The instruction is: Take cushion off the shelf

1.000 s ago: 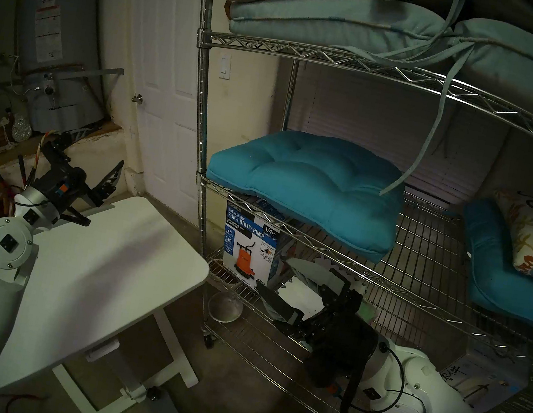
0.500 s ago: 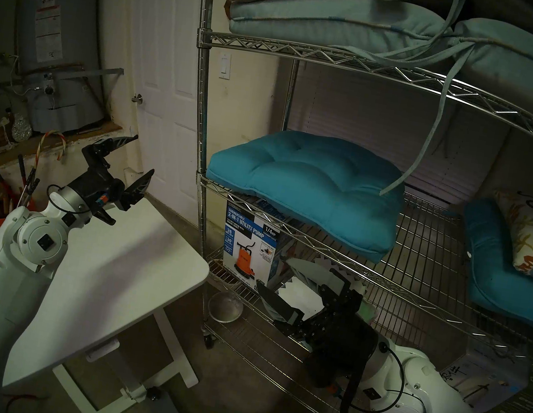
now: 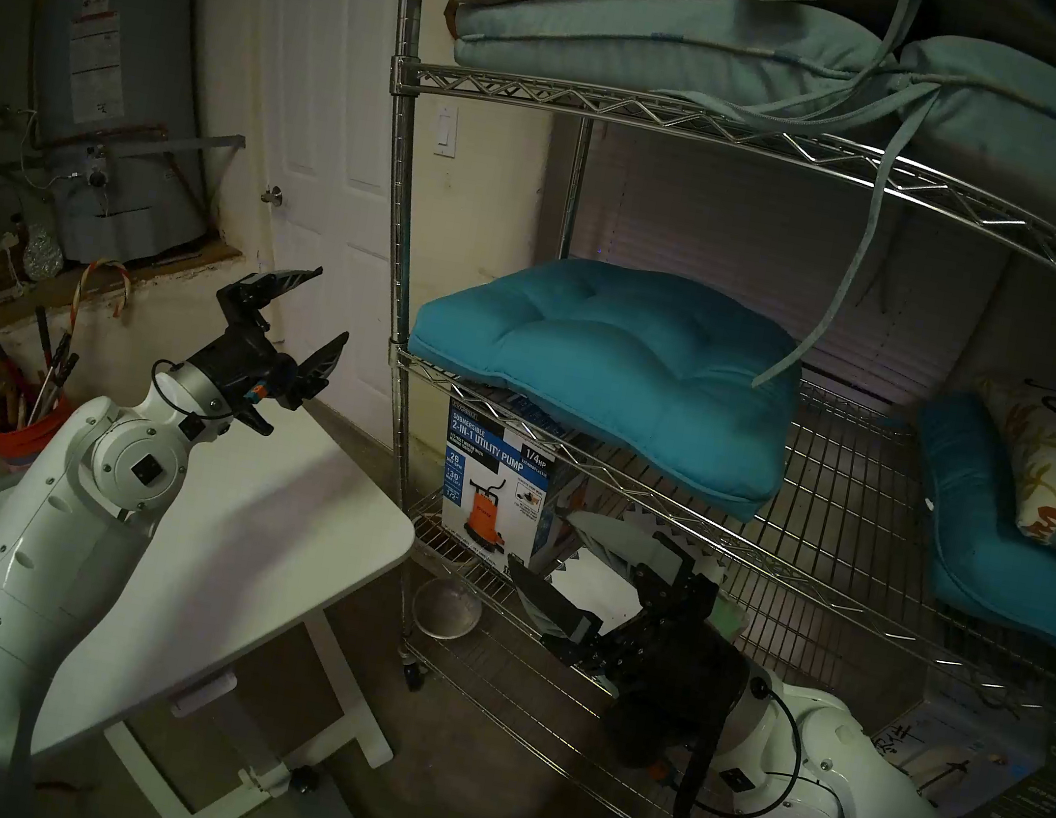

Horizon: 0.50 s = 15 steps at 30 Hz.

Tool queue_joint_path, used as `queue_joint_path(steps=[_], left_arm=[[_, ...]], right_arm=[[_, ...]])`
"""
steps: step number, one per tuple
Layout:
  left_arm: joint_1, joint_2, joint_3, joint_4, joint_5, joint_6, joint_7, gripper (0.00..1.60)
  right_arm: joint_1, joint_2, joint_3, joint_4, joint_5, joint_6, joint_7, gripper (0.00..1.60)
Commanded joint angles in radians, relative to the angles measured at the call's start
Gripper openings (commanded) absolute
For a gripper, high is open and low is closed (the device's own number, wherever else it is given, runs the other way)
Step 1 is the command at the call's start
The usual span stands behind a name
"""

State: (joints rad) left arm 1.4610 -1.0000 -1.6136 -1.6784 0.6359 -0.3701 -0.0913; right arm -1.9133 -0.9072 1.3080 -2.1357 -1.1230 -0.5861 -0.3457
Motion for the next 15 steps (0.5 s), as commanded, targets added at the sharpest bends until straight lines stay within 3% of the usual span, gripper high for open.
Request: queue_joint_path(steps=[1,15], left_arm=[[-0.095,-0.031,0.035,0.002,0.02,0.009,0.02,1.6],[-0.099,-0.05,0.069,0.011,0.012,0.053,-0.019,1.6]], right_arm=[[0.001,-0.002,-0.002,-0.017,0.0,-0.002,-0.004,1.6],[0.0,-0.002,-0.002,-0.018,0.0,-0.002,-0.004,1.6]])
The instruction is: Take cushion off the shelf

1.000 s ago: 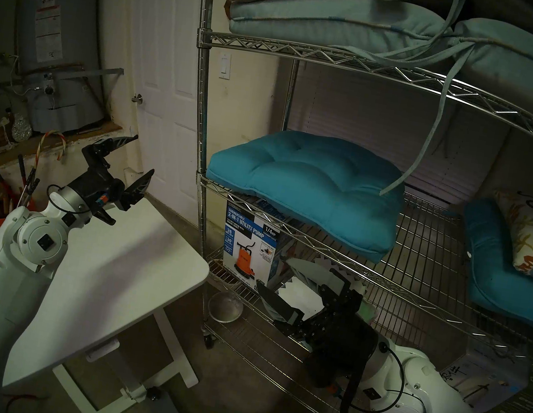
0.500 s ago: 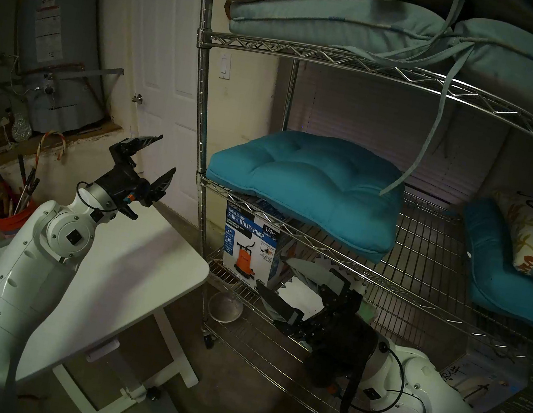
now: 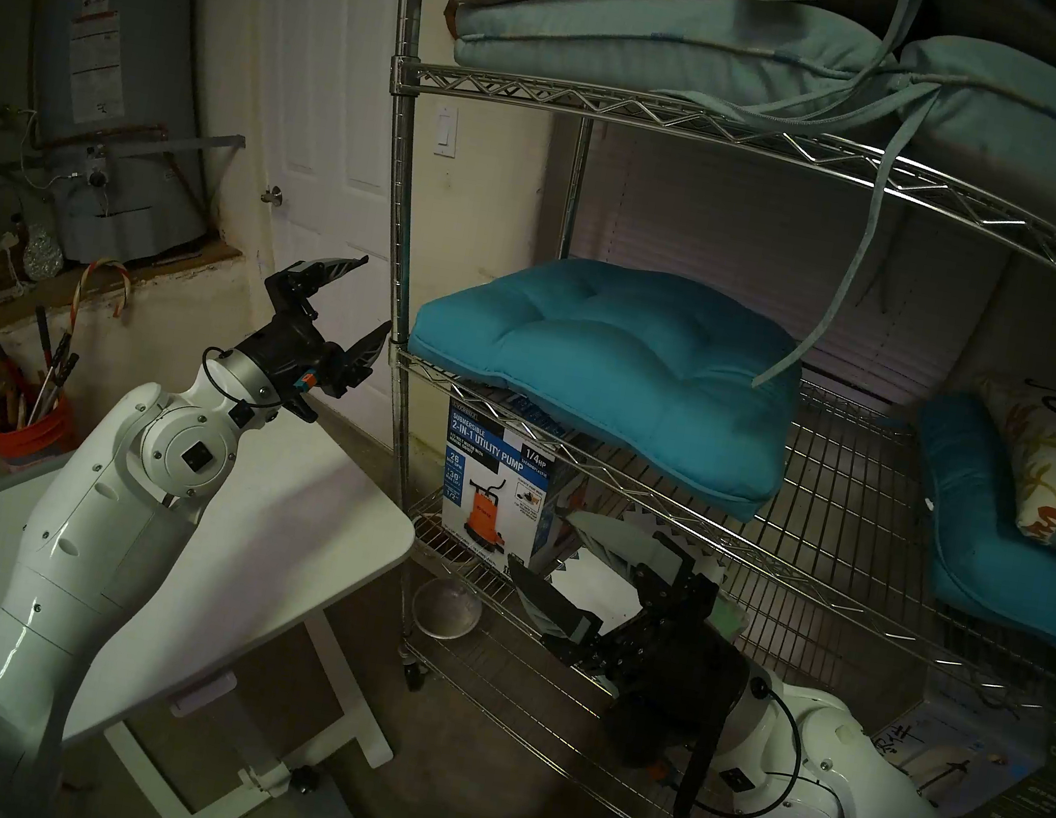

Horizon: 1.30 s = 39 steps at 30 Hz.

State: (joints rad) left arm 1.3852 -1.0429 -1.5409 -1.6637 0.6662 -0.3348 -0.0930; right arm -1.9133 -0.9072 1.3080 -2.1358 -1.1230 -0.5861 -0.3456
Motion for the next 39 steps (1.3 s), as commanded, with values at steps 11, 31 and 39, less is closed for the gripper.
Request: queue_joint_path(steps=[11,31,39], left_arm=[[-0.029,-0.015,0.011,-0.012,-0.044,0.09,-0.132,1.6],[-0.234,-0.017,0.097,0.13,0.029,0.06,-0.23,1.6],[-0.277,-0.036,0.129,0.178,0.054,0.029,-0.22,1.6]], right_arm=[[0.0,-0.002,-0.002,-0.018,0.0,-0.002,-0.004,1.6],[0.001,-0.002,-0.002,-0.017,0.0,-0.002,-0.004,1.6],[0.001,-0.002,-0.002,-0.017,0.0,-0.002,-0.004,1.6]])
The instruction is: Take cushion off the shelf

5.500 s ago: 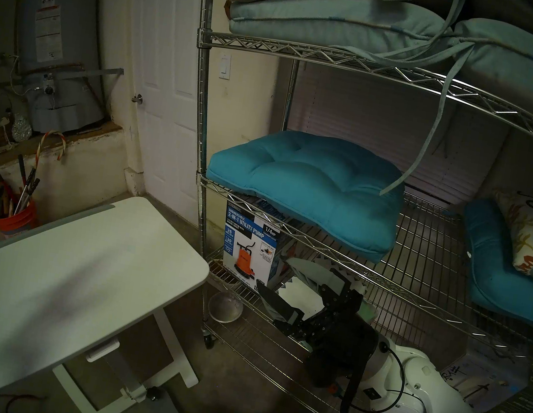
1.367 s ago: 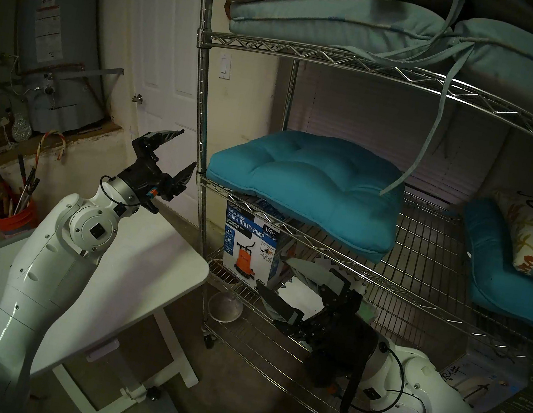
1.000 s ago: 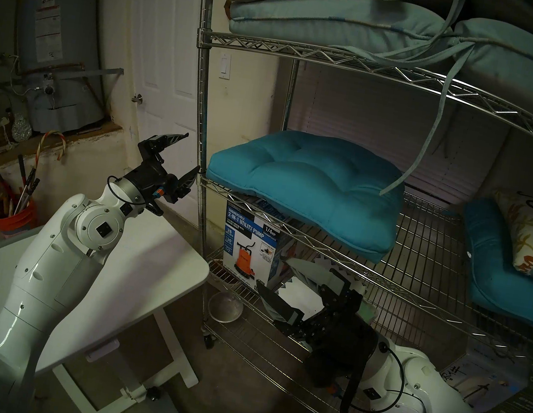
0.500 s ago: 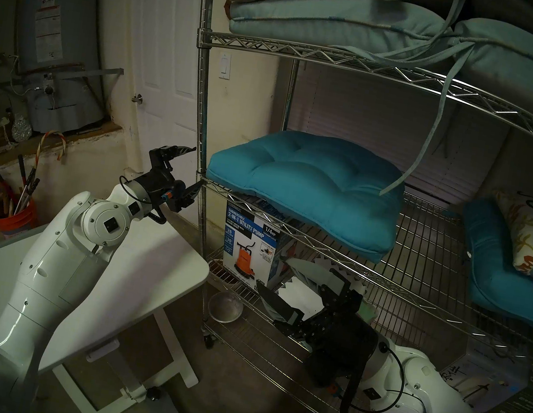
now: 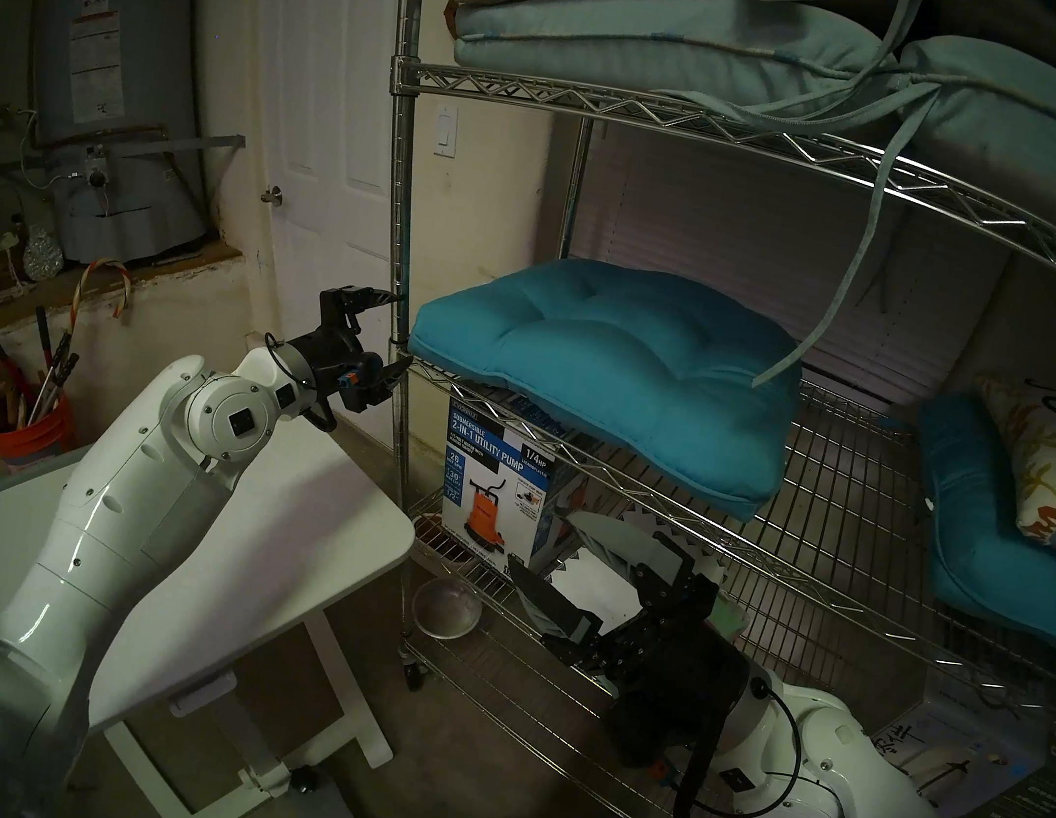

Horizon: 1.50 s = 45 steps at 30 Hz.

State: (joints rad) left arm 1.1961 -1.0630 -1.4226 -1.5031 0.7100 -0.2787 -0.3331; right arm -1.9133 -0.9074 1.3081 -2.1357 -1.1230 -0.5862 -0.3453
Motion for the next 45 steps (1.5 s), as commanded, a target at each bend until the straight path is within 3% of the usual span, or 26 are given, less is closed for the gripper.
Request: queue_joint_path(steps=[1,13,18,19,20,29,45], left_arm=[[-0.091,-0.019,0.015,0.022,0.013,-0.029,0.022,1.6],[-0.097,-0.061,0.03,0.05,-0.019,-0.028,0.007,1.6],[-0.083,-0.078,0.017,0.066,-0.033,-0.042,0.046,1.6],[-0.084,-0.077,0.015,0.075,-0.047,-0.057,0.041,0.55],[-0.078,-0.078,0.009,0.075,-0.055,-0.063,0.047,0.0],[-0.01,-0.069,-0.029,0.045,-0.065,-0.086,0.1,0.0],[0.128,-0.04,-0.09,-0.103,-0.096,-0.079,0.09,0.0]], right_arm=[[0.001,-0.002,-0.002,-0.017,0.0,-0.002,-0.004,1.6],[0.0,-0.002,-0.002,-0.018,0.0,-0.002,-0.004,1.6],[0.0,-0.002,-0.002,-0.018,0.0,-0.002,-0.004,1.6],[0.0,-0.002,-0.002,-0.018,0.0,-0.002,-0.004,1.6],[0.0,-0.002,-0.002,-0.018,0.0,-0.002,-0.004,1.6],[0.0,-0.002,-0.002,-0.018,0.0,-0.002,-0.004,1.6],[0.0,-0.002,-0.002,-0.018,0.0,-0.002,-0.004,1.6]])
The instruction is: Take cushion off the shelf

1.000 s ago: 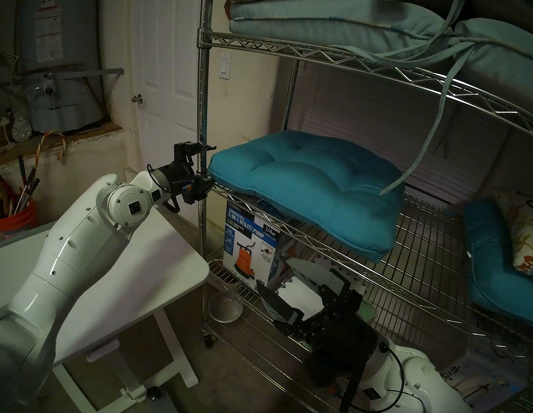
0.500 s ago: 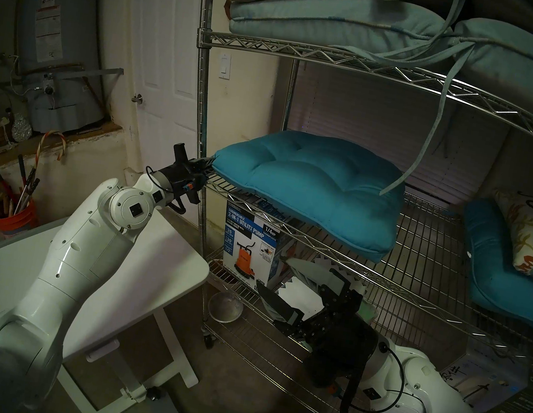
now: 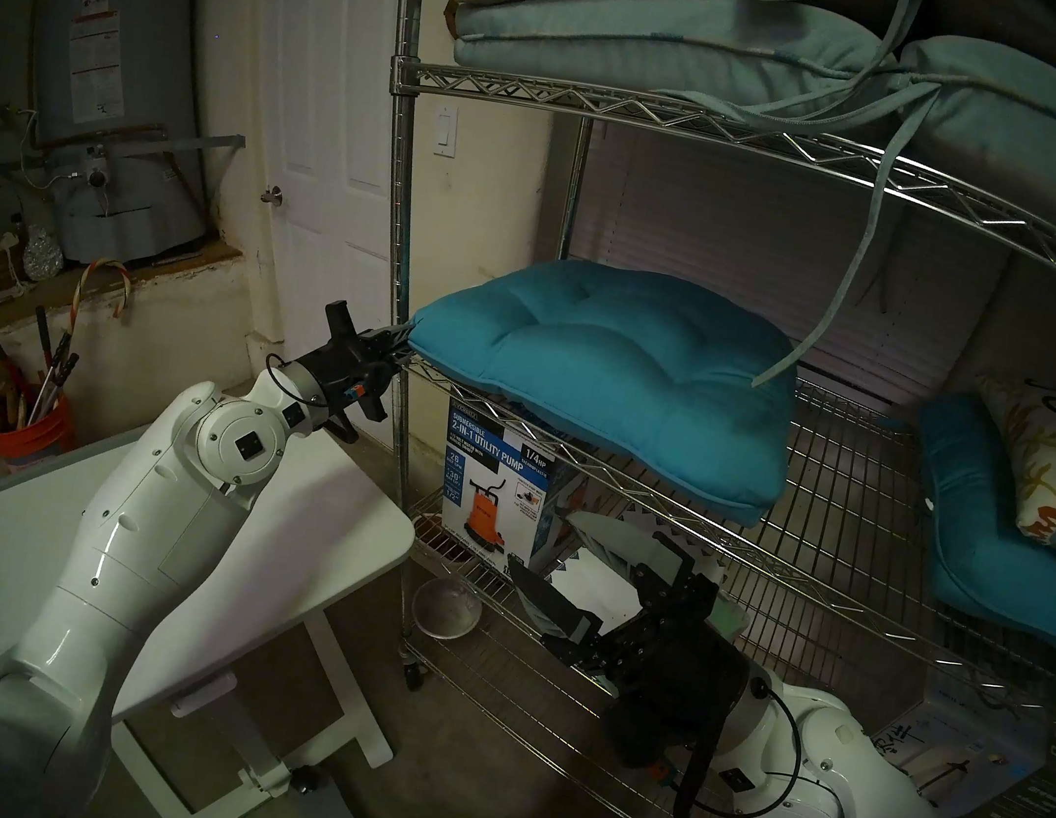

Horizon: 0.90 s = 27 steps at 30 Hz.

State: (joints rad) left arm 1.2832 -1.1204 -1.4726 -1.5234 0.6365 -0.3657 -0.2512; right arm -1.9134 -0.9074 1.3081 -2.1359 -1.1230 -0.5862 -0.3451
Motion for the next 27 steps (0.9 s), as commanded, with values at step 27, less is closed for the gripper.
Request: queue_joint_path(steps=[27], left_arm=[[0.282,0.043,-0.19,-0.319,-0.106,0.053,-0.009,0.0]], right_arm=[[0.0,-0.002,-0.002,-0.018,0.0,-0.002,-0.004,1.6]])
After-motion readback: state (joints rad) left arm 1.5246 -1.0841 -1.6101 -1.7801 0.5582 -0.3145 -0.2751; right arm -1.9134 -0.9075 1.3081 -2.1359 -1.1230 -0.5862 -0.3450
